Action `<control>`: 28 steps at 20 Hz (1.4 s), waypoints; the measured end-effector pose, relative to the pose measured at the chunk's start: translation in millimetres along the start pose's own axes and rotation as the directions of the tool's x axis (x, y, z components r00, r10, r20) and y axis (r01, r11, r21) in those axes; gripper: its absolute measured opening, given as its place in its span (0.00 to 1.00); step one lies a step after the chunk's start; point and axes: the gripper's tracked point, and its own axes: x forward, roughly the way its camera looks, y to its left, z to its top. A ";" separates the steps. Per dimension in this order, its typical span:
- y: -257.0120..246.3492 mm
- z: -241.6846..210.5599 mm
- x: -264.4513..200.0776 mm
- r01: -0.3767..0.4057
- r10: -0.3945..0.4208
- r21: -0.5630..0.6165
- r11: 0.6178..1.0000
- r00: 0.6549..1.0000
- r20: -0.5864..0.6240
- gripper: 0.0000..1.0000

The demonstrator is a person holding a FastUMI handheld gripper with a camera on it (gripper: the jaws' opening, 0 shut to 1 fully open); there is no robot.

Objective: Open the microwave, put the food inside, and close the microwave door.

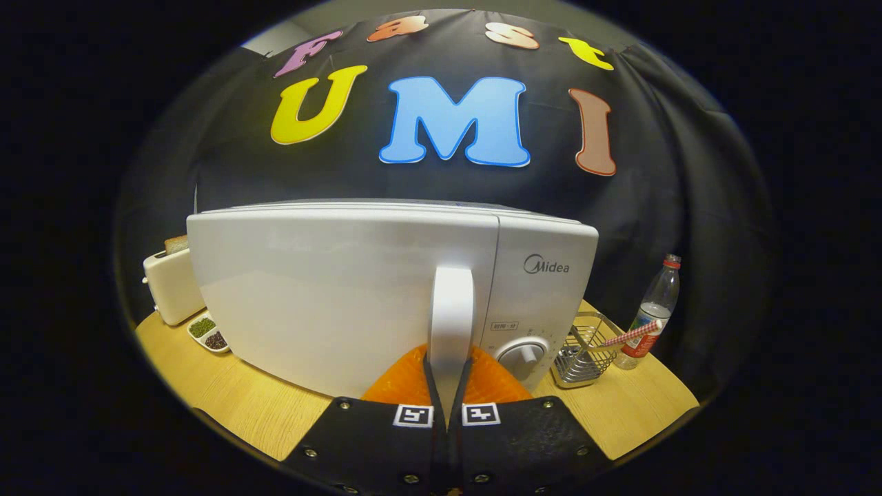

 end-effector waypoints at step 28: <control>132.1 -53.6 -210.5 -0.085 0.083 -0.027 0.996 0.995 -0.061 0.21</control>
